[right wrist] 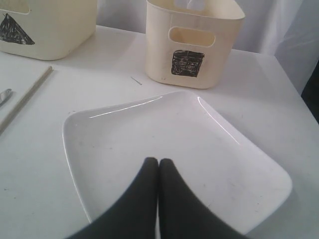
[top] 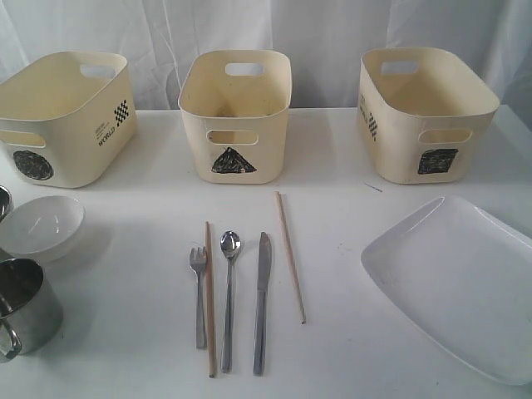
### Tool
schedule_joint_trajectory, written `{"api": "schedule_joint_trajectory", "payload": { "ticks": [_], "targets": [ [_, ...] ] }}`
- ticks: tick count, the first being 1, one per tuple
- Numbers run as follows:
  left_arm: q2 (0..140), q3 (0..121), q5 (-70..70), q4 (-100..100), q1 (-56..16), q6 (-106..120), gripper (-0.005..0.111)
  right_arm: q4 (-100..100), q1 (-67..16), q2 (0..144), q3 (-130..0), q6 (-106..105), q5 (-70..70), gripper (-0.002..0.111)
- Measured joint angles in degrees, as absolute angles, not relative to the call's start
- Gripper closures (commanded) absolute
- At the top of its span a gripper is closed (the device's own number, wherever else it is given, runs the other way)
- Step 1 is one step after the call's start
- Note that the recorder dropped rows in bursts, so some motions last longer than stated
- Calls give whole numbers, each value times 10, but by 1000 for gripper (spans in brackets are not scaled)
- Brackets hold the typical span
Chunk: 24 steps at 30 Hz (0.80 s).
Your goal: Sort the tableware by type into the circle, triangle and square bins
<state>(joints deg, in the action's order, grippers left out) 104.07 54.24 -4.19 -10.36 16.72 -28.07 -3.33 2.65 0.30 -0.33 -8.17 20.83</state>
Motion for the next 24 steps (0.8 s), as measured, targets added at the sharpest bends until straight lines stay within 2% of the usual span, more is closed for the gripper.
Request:
{"api": "schedule_joint_trajectory", "payload": {
  "ticks": [18, 21, 24],
  "targets": [
    [792, 534, 32, -151, 167, -280, 107, -33, 27, 3, -3, -82, 208, 108],
    [732, 533, -40, -152, 167, -280, 107, -33, 27, 3, -3, -82, 208, 108],
    [714, 533, -176, -152, 167, -285, 107, -33, 27, 3, -3, -82, 208, 108]
  ]
}}
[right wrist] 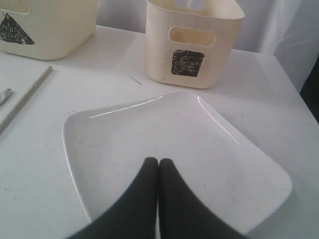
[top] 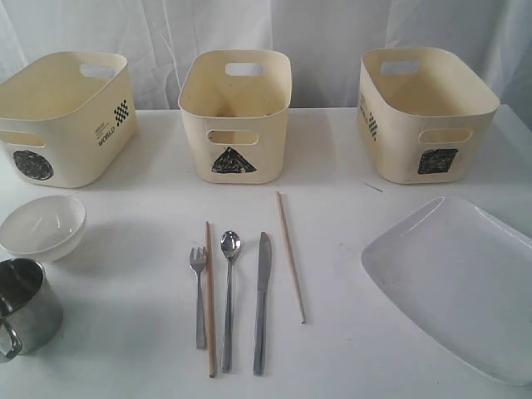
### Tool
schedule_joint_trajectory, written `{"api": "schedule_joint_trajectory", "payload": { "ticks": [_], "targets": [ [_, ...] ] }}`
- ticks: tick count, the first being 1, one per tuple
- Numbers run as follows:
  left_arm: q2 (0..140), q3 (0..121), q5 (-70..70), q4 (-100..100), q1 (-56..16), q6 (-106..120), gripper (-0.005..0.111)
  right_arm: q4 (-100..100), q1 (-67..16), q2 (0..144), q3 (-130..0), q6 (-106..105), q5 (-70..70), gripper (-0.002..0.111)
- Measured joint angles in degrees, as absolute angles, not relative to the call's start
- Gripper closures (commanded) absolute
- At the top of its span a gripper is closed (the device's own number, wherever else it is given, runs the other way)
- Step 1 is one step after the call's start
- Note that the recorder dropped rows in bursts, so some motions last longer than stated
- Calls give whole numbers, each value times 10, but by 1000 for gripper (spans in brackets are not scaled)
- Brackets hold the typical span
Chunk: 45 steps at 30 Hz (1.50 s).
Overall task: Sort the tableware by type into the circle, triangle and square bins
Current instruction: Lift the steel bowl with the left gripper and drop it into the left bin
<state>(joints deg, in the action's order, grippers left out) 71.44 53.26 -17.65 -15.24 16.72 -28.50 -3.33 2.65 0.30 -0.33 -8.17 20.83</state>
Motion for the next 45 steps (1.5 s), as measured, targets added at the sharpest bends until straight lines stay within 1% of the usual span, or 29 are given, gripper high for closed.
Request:
{"api": "schedule_joint_trajectory", "payload": {
  "ticks": [5, 8, 10, 11, 12, 15, 20, 24, 26, 32, 34, 36, 41, 43, 45],
  "targets": [
    [753, 538, -479, -168, 166, -292, 107, -33, 27, 3, -3, -82, 208, 108],
    [806, 566, -536, -176, 151, -294, 107, -33, 27, 3, -3, -82, 208, 108],
    [880, 625, -509, -178, 123, -289, 107, -33, 27, 3, -3, -82, 208, 108],
    [940, 671, -476, -184, 102, -271, 107, -33, 27, 3, -3, -82, 208, 108],
    [970, 700, -454, -192, 90, -257, 107, -33, 27, 3, -3, -82, 208, 108],
    [1082, 833, -314, -211, 38, -186, 107, -33, 27, 3, -3, -82, 208, 108],
    [1157, 917, -204, -218, 13, -124, 107, -33, 27, 3, -3, -82, 208, 108],
    [1181, 940, -139, -220, 9, -90, 106, -33, 27, 3, -3, -82, 208, 108],
    [1184, 941, -115, -220, 9, -80, 100, -33, 27, 3, -3, -82, 208, 108],
    [1186, 942, -62, -220, 9, -73, 59, -33, 27, 3, -3, -82, 208, 108],
    [1186, 942, -59, -219, 9, -79, 50, -33, 27, 3, -3, -82, 208, 108],
    [1186, 942, -57, -218, 9, -89, 46, -33, 27, 3, -3, -82, 208, 108],
    [1152, 942, -25, -218, 9, -98, 46, -33, 27, 3, -3, -82, 208, 108],
    [1124, 942, 7, -218, 9, -100, 46, -33, 27, 3, -3, -82, 208, 108],
    [1082, 942, 75, -211, 8, -100, 47, -33, 27, 3, -3, -82, 208, 108]
  ]
}}
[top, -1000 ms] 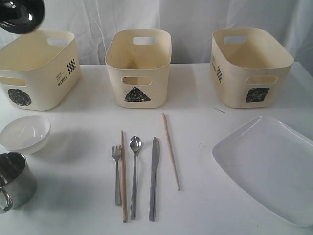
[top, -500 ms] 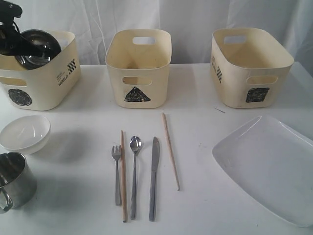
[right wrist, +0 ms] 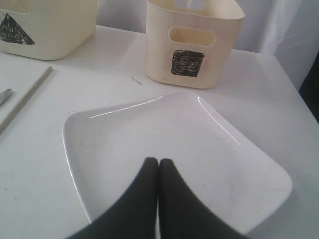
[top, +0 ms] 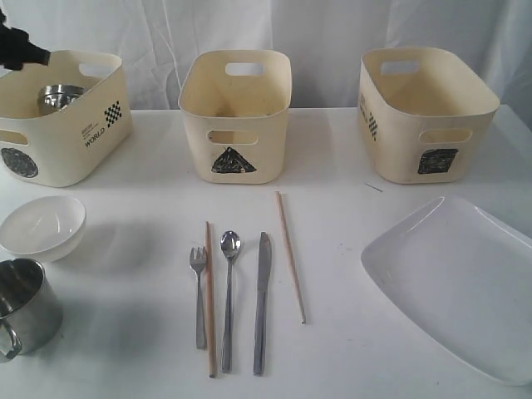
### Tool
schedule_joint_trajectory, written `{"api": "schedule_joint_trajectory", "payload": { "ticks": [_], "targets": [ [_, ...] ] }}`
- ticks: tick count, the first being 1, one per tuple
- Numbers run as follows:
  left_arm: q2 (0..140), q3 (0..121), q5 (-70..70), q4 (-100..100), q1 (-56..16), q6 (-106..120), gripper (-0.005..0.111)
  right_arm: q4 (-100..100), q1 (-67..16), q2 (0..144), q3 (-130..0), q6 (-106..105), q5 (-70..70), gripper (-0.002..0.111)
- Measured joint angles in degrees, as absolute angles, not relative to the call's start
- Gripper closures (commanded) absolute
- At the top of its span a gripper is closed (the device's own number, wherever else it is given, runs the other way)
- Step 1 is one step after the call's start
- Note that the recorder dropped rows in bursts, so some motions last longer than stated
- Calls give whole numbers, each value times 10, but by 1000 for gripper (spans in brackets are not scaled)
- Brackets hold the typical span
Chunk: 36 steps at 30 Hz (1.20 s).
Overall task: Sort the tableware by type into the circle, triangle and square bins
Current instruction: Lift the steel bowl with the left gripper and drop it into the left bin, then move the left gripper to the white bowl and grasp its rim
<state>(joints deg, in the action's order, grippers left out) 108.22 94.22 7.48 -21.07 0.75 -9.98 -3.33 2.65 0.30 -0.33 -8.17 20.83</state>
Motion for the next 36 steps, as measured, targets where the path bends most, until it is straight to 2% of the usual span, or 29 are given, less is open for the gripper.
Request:
{"api": "schedule_joint_trajectory", "payload": {
  "ticks": [5, 10, 12, 17, 23, 32, 34, 36],
  "targets": [
    [992, 948, 325, -174, 8, -101, 48, -33, 27, 3, -3, -82, 208, 108],
    [986, 926, 548, -147, 8, -81, 48, -33, 27, 3, -3, -82, 208, 108],
    [990, 886, 563, -104, 8, -54, 48, -33, 27, 3, -3, -82, 208, 108],
    [991, 770, 483, -46, 6, -29, 48, -33, 27, 3, -3, -82, 208, 108],
    [991, 631, 234, -43, 6, -28, 48, -33, 27, 3, -3, -82, 208, 108],
    [1013, 599, 128, -41, 6, -28, 48, -33, 27, 3, -3, -82, 208, 108],
    [1030, 599, 122, -41, 6, -28, 51, -33, 27, 3, -3, -82, 208, 108],
    [1044, 598, 120, -41, 6, -28, 64, -33, 27, 3, -3, -82, 208, 108]
  ]
}}
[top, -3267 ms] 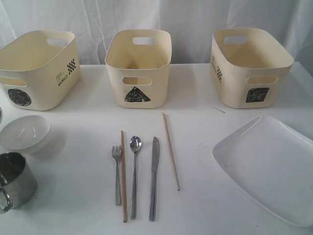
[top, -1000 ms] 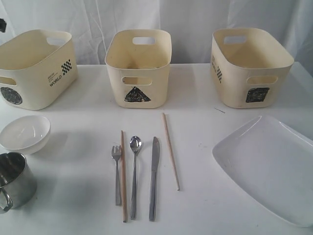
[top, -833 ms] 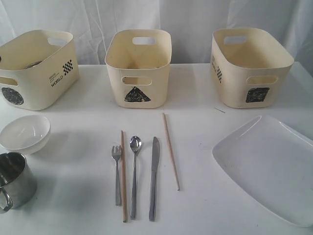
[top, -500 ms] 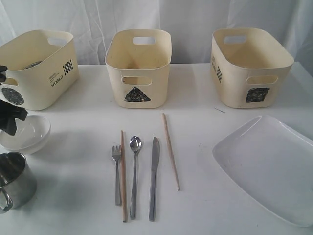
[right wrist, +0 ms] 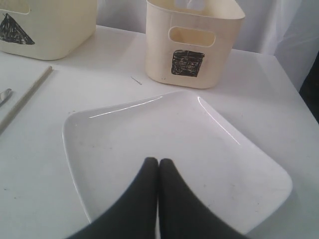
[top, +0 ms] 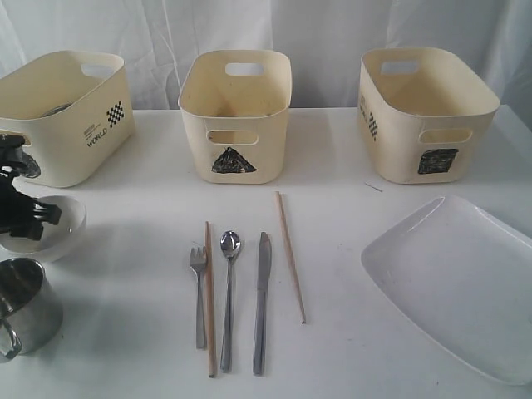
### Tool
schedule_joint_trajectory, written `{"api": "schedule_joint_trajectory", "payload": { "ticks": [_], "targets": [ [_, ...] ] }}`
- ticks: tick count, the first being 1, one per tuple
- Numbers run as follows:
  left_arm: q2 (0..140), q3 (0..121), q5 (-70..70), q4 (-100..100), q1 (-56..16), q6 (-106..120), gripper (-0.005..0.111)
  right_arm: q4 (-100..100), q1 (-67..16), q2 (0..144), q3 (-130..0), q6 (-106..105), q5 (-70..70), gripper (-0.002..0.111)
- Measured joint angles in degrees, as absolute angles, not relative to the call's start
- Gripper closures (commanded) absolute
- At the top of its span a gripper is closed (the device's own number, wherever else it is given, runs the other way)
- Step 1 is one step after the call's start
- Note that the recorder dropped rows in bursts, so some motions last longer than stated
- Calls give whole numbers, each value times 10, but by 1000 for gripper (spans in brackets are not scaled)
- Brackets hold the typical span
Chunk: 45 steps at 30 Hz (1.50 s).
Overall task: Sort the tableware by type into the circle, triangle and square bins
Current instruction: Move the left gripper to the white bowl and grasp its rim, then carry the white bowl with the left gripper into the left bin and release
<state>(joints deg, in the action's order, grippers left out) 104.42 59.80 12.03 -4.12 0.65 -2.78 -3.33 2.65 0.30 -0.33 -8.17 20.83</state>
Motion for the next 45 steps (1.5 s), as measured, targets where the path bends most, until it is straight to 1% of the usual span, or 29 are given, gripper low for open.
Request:
{"api": "schedule_joint_trajectory", "payload": {
  "ticks": [4, 5, 13, 16, 20, 23, 28, 32, 37, 41, 43, 45],
  "targets": [
    [1046, 596, 126, -34, 6, -41, 105, -33, 27, 3, -3, -82, 208, 108],
    [1040, 599, 125, -29, 6, -44, 106, -33, 27, 3, -3, -82, 208, 108],
    [998, 598, 129, -34, 6, -51, 107, -33, 27, 3, -3, -82, 208, 108],
    [952, 597, 124, -38, 6, -51, 107, -33, 27, 3, -3, -82, 208, 108],
    [864, 597, 83, -41, 6, -51, 107, -33, 27, 3, -3, -82, 208, 108],
    [810, 598, -4, -41, 6, -37, 107, -33, 27, 3, -3, -82, 208, 108],
    [778, 599, -233, -41, 6, 23, 107, -33, 27, 3, -3, -82, 208, 108],
    [814, 599, -359, -41, 6, 87, 107, -33, 27, 3, -3, -82, 208, 108],
    [936, 628, -463, -23, 9, 157, 107, -33, 27, 3, -3, -82, 208, 108],
    [1056, 711, -473, -11, 18, 183, 107, -33, 27, 3, -3, -82, 208, 108],
    [1105, 764, -437, -8, 19, 185, 106, -33, 27, 3, -3, -82, 208, 108],
    [1144, 811, -389, -7, 19, 188, 100, -33, 27, 3, -3, -82, 208, 108]
  ]
}}
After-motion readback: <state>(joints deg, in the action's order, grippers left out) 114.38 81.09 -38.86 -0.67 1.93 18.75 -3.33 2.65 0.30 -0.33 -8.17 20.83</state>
